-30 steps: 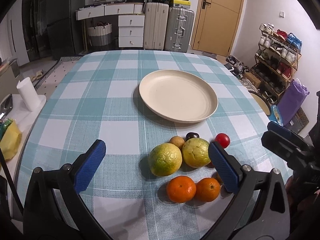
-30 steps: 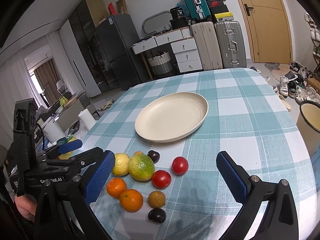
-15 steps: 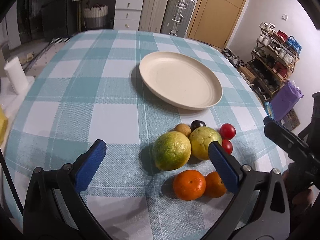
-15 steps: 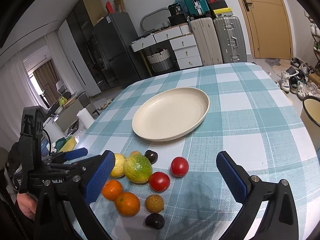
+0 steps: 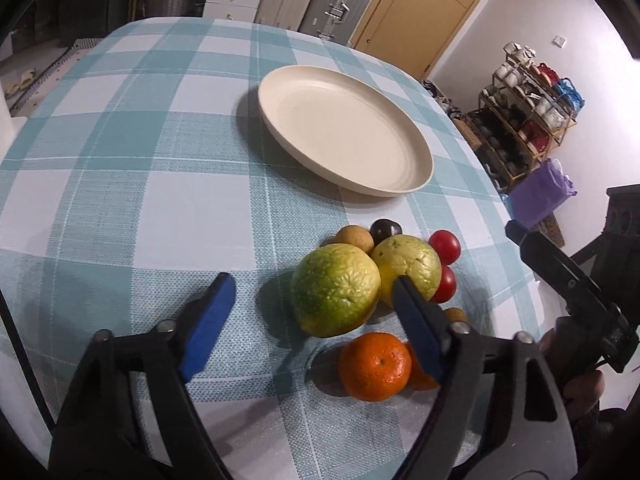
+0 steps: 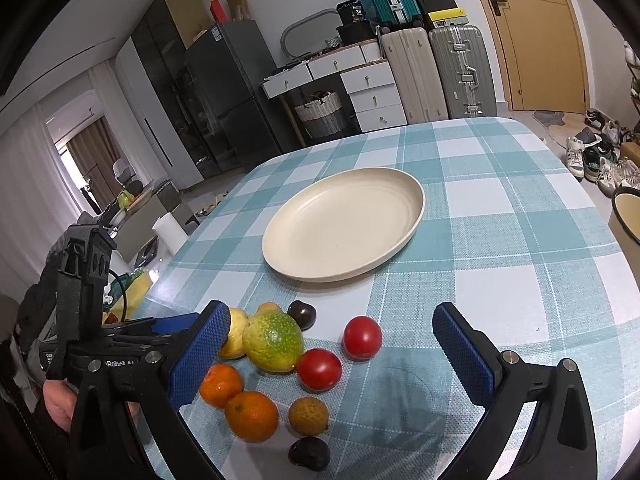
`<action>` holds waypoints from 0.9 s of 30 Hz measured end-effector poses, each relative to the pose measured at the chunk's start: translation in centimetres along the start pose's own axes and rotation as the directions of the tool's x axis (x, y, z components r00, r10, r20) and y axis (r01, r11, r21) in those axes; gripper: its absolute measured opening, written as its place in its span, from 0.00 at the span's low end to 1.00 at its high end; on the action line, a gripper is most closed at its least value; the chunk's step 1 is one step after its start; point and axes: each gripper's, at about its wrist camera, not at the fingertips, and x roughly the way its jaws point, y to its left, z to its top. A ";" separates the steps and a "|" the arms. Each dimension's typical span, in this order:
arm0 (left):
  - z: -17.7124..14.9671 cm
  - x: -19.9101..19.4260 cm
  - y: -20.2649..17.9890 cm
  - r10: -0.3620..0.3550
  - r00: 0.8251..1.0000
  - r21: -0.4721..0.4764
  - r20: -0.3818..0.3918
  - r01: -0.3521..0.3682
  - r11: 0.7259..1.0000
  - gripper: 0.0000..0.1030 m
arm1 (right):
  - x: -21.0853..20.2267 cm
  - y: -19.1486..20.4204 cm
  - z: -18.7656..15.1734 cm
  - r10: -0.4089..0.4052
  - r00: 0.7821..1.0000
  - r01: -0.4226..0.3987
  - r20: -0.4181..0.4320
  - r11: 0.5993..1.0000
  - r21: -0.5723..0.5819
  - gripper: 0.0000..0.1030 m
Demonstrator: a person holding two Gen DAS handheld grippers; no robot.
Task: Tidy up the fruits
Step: 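Grasp the large green citrus with the left tool while the right tool grasps the yellow citrus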
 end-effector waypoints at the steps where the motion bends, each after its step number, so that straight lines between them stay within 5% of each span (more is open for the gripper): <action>1: 0.0 0.0 0.1 -0.012 1.000 -0.004 -0.001 0.012 1.000 0.70 | 0.0 0.0 0.0 0.001 1.000 -0.001 -0.001 1.000 0.000 1.00; 10: -0.3 1.0 0.9 -0.146 0.989 -0.028 -0.030 0.145 0.989 0.44 | 0.5 0.2 0.0 0.038 0.999 -0.038 -0.023 0.999 0.014 1.00; 27: -0.3 0.3 1.7 -0.157 0.988 -0.039 -0.006 0.157 0.987 0.44 | 0.7 2.0 0.1 0.039 0.999 -0.042 -0.037 0.997 -0.061 1.00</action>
